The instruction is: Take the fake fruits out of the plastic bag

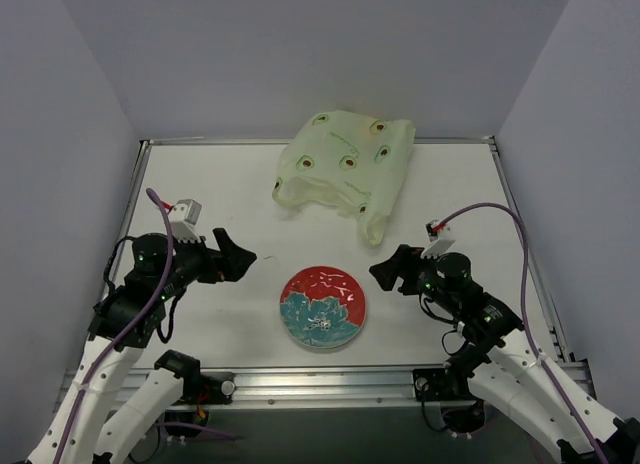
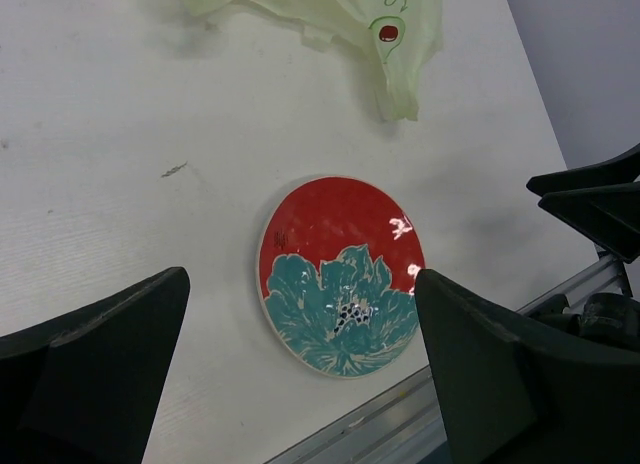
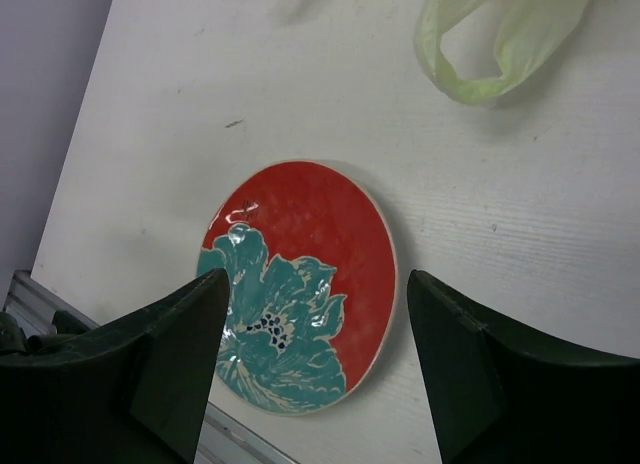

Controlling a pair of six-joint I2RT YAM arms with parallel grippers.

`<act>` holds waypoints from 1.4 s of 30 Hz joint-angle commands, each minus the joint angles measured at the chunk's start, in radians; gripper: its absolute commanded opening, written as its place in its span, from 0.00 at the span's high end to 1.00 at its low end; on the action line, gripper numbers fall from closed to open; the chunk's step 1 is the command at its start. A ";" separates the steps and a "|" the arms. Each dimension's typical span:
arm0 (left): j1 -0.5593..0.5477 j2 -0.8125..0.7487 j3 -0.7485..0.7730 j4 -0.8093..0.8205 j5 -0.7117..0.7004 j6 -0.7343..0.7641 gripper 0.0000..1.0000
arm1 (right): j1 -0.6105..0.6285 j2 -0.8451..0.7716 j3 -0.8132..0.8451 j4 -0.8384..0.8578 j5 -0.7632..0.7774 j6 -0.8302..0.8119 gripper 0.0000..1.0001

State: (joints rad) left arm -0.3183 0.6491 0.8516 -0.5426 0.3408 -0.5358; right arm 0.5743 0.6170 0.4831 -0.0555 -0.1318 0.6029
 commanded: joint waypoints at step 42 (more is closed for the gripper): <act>0.025 1.232 0.480 0.800 -0.023 -0.024 0.96 | -0.002 1.015 0.434 0.376 0.445 -0.264 0.46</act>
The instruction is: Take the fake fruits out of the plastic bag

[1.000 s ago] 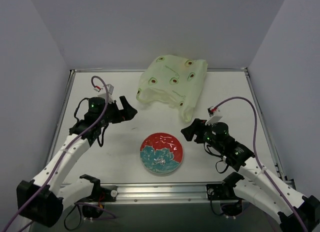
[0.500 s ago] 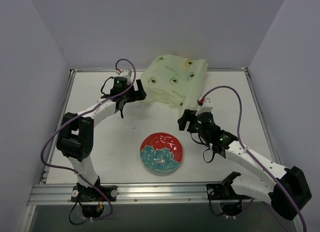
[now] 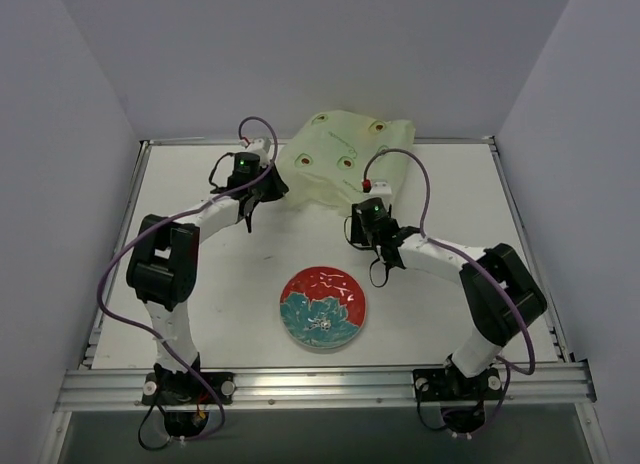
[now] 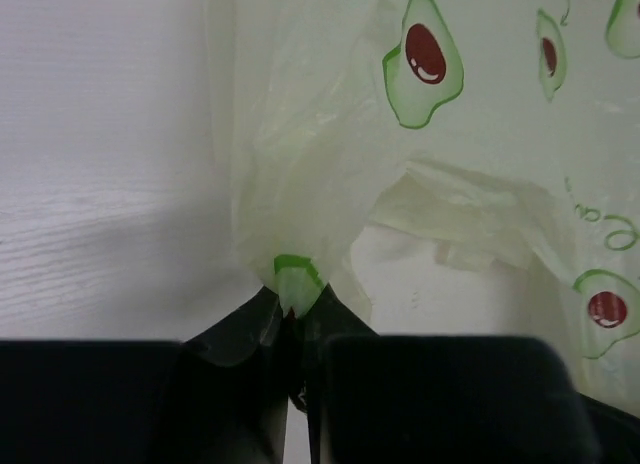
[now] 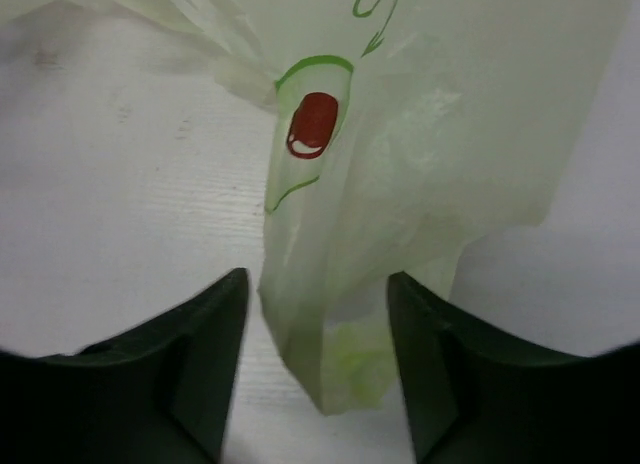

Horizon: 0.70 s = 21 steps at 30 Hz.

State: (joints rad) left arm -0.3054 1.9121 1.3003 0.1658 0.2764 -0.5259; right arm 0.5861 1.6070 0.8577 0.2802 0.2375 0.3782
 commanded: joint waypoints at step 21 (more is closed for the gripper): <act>-0.155 -0.829 -0.510 -0.009 -0.201 -0.100 0.98 | -0.141 -0.443 0.142 -0.168 -0.138 -0.048 1.00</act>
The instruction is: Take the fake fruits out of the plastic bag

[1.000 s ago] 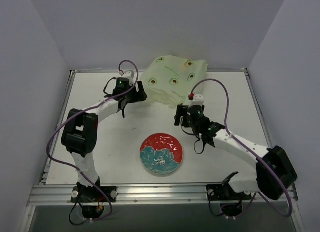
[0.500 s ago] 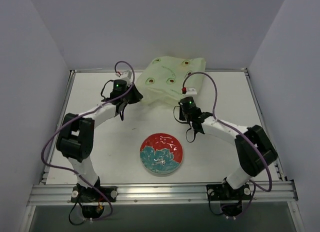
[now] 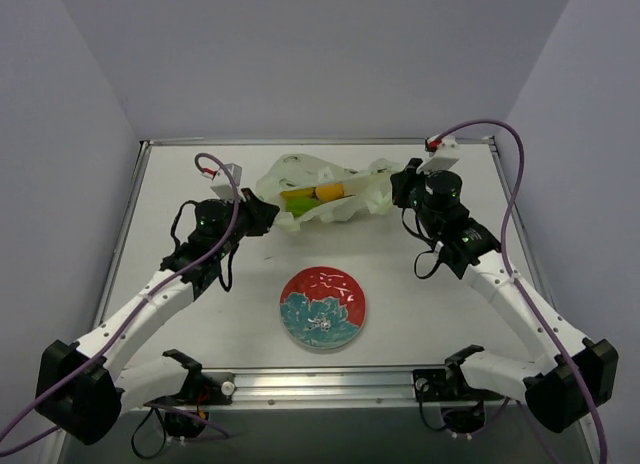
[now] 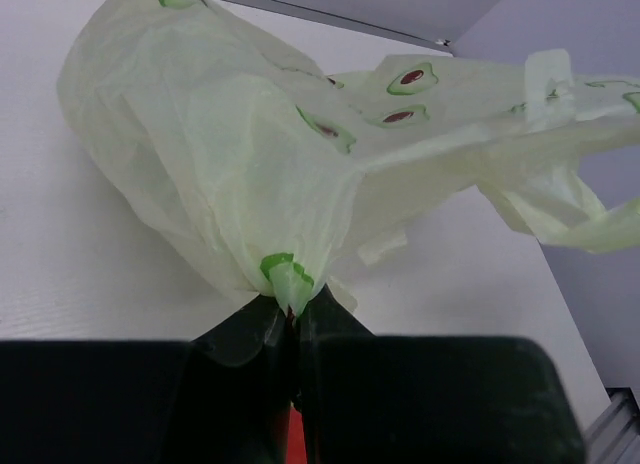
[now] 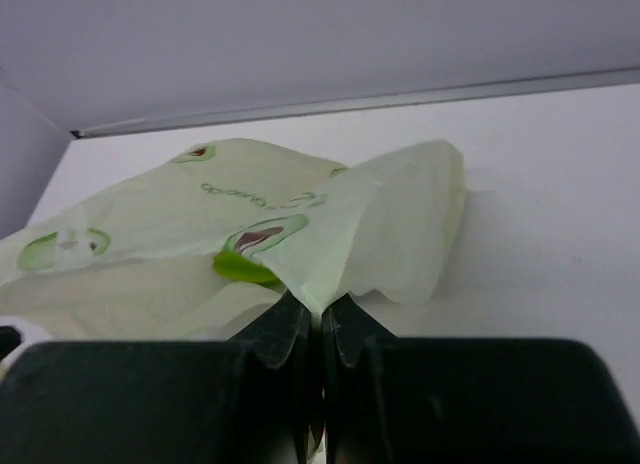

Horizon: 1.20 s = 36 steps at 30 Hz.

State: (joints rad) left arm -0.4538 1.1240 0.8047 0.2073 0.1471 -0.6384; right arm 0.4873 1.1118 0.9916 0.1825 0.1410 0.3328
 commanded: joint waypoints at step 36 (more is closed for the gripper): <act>-0.169 0.209 0.008 0.176 -0.193 -0.090 0.98 | 0.029 -0.093 -0.252 -0.005 0.094 0.190 0.13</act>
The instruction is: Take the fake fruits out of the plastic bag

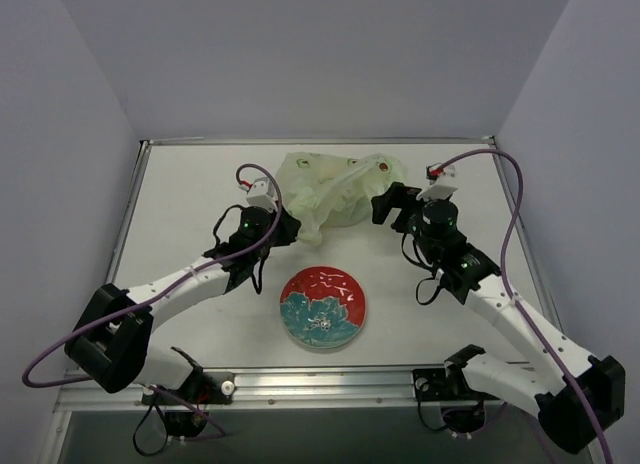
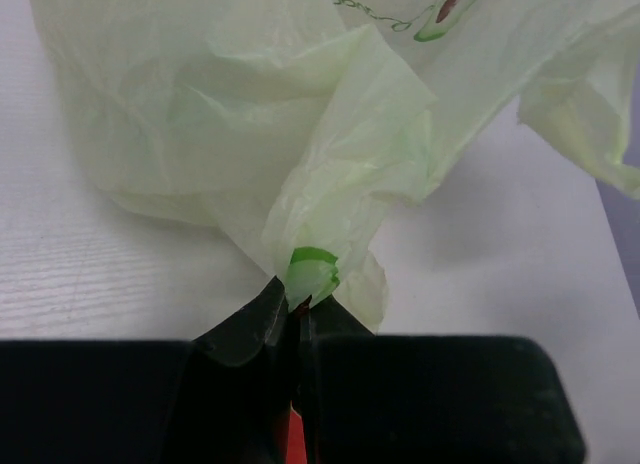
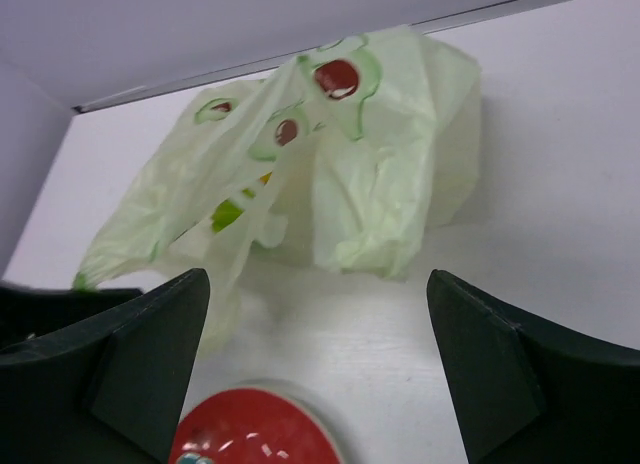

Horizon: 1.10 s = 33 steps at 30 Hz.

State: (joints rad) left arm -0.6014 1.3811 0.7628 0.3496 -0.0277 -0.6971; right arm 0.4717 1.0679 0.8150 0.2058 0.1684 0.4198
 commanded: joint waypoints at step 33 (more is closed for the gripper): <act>-0.192 -0.293 0.098 -0.192 -0.159 0.010 0.98 | 0.117 0.558 0.043 0.532 0.005 0.332 0.87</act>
State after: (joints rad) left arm -0.7719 1.1492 0.7712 0.1955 -0.1448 -0.7204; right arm 0.5945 1.6497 0.8478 0.6994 0.1341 0.7475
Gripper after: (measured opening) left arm 0.028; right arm 0.190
